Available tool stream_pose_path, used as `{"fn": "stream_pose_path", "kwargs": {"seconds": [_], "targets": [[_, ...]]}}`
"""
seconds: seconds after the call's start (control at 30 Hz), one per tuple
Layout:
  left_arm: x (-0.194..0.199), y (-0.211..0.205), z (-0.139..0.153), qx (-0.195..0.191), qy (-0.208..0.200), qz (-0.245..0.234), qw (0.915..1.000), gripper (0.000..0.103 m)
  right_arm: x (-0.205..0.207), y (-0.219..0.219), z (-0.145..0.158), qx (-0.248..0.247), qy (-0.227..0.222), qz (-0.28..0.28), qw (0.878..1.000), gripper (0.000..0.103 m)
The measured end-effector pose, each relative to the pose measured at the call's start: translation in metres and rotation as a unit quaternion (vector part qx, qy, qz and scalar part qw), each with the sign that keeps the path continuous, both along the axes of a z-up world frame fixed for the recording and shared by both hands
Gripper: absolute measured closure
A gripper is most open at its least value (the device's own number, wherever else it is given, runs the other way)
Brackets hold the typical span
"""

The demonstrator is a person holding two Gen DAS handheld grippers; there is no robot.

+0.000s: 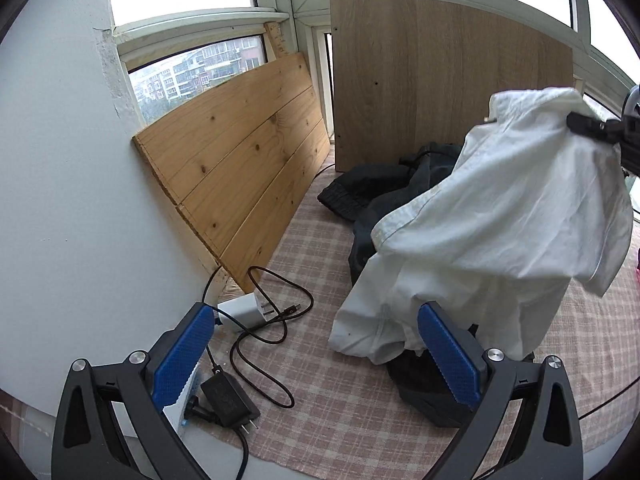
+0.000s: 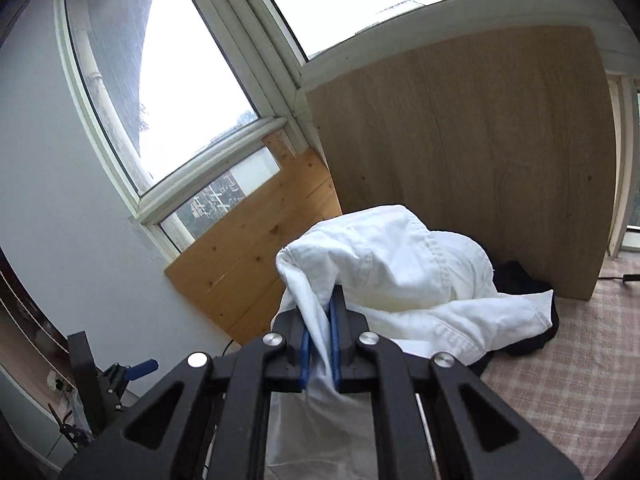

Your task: Fold clothes

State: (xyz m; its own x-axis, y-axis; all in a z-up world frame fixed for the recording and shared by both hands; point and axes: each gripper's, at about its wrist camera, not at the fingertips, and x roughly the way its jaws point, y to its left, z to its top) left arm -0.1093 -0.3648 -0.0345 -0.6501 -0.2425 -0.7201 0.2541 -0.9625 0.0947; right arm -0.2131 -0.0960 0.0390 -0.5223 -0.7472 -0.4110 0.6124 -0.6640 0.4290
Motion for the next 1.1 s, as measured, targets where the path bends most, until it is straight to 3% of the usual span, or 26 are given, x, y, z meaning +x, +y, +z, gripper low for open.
{"fn": "stream_pose_path", "kwargs": {"seconds": [0.17, 0.3, 0.4, 0.47, 0.5, 0.57, 0.63, 0.7, 0.83, 1.0, 1.1], "targets": [[0.011, 0.001, 0.019, -0.003, 0.026, -0.014, 0.9996, 0.001, 0.036, 0.055, 0.094, -0.029, 0.074, -0.04, 0.996, 0.096], [0.008, 0.014, 0.029, -0.005, 0.037, -0.043, 0.9984, 0.001, 0.08, 0.111, 0.124, 0.007, 0.105, -0.105, 0.989, 0.096], [-0.003, 0.035, 0.029, -0.004, 0.033, -0.083, 0.996, 0.001, 0.088, 0.142, 0.107, 0.073, 0.07, -0.195, 0.976, 0.092], [-0.013, 0.056, 0.025, -0.002, 0.026, -0.116, 0.9929, 0.001, 0.08, 0.152, 0.066, 0.186, 0.021, -0.248, 0.95, 0.058], [-0.018, 0.067, 0.022, 0.0, 0.02, -0.134, 0.9908, 0.001, 0.072, 0.156, 0.035, 0.251, -0.018, -0.254, 0.934, 0.029], [-0.03, 0.095, 0.014, 0.005, 0.005, -0.173, 0.9848, 0.001, 0.07, 0.183, -0.025, 0.317, -0.087, -0.257, 0.909, 0.028], [-0.038, 0.129, 0.006, 0.007, -0.011, -0.22, 0.9754, 0.001, 0.088, 0.232, -0.062, 0.312, -0.14, -0.264, 0.902, 0.028], [-0.037, 0.168, -0.003, 0.007, -0.025, -0.266, 0.9635, 0.001, 0.106, 0.278, -0.088, 0.269, -0.183, -0.279, 0.904, 0.028], [-0.031, 0.241, -0.023, 0.007, -0.054, -0.345, 0.9369, 0.001, 0.129, 0.339, -0.114, 0.208, -0.23, -0.312, 0.898, 0.028], [-0.014, 0.313, -0.047, 0.018, -0.096, -0.378, 0.9205, 0.001, 0.126, 0.394, -0.138, 0.166, -0.233, -0.331, 0.899, 0.028], [-0.005, 0.356, -0.061, 0.024, -0.121, -0.397, 0.9093, 0.001, 0.104, 0.417, -0.154, 0.15, -0.227, -0.312, 0.91, 0.028]]}}
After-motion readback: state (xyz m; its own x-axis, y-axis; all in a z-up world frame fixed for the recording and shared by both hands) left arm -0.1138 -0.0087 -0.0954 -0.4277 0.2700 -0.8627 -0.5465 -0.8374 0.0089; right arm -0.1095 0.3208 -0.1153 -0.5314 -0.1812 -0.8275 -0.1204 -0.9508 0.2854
